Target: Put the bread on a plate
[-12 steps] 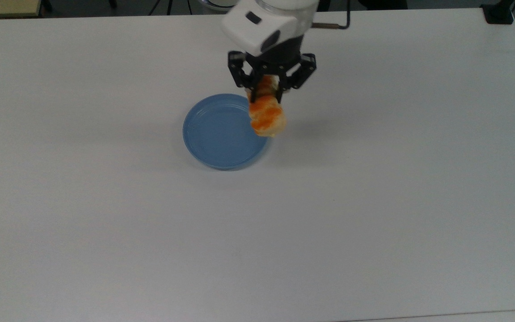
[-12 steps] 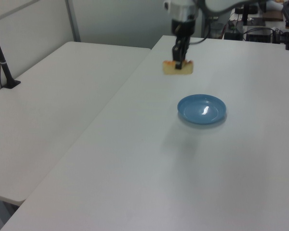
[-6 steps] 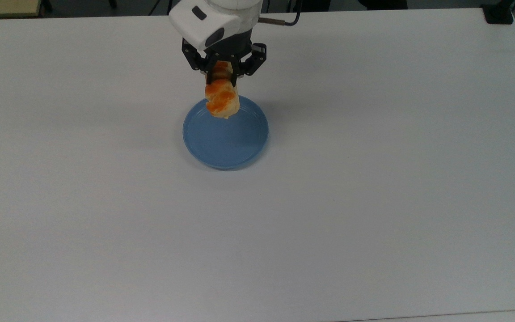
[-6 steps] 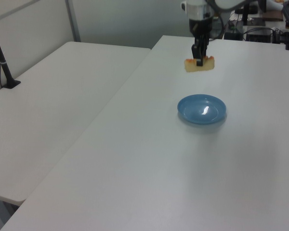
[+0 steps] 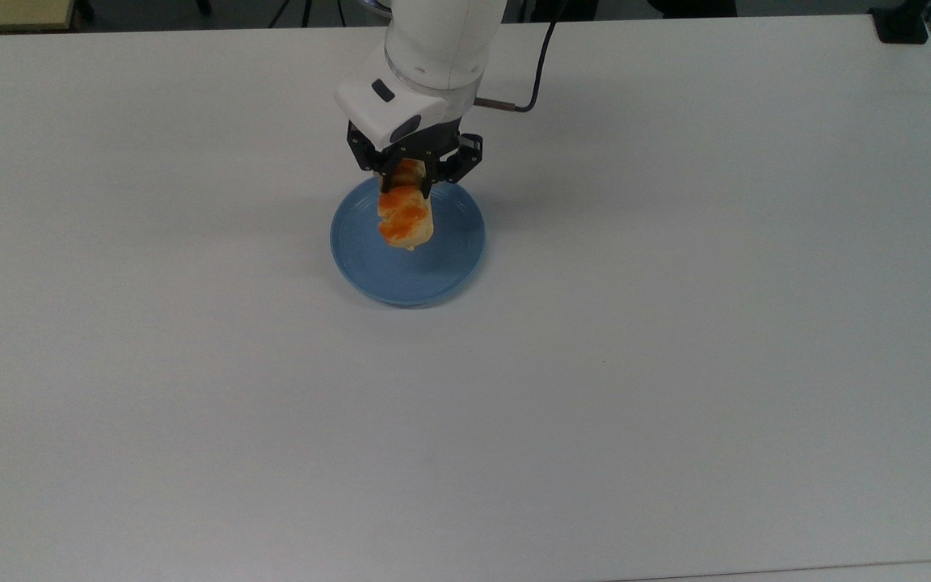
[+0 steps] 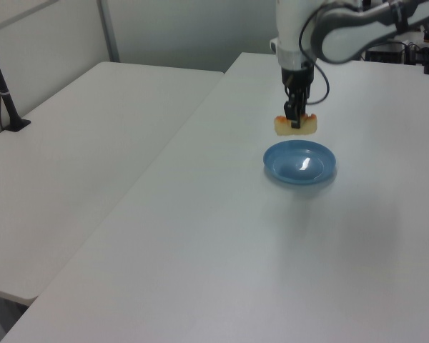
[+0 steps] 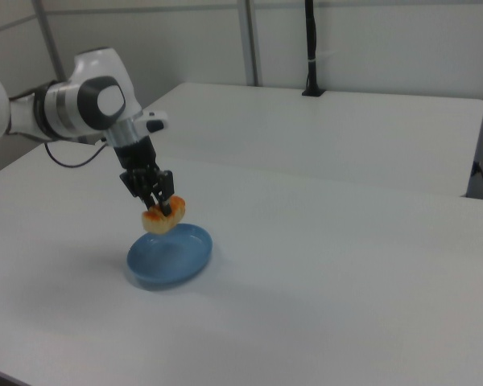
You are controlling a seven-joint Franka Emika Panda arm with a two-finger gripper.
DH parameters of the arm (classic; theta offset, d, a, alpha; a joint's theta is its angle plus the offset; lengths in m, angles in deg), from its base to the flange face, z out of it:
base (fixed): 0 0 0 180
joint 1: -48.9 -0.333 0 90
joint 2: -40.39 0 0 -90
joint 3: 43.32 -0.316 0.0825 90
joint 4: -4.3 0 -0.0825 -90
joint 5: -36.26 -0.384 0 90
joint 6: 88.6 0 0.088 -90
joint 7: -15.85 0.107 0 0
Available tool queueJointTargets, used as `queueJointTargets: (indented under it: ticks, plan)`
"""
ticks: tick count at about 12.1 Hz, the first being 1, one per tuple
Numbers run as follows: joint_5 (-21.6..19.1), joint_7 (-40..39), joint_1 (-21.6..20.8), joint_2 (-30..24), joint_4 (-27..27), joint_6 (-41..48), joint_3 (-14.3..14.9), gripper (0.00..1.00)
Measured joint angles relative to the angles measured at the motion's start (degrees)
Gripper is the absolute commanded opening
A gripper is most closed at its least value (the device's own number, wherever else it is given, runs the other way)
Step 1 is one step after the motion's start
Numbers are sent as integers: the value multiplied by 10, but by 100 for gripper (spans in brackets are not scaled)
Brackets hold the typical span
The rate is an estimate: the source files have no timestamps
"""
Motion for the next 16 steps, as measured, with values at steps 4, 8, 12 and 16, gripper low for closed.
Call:
queueJointTargets:
  ticks: [4,8,12,16]
  plan:
    - [12,38,-2,0,60,-60,-1,44]
    - [24,63,-7,4,68,-72,-1,87]
    - [43,94,-7,5,68,-73,-1,97]
    - [43,105,0,0,53,-59,0,100]
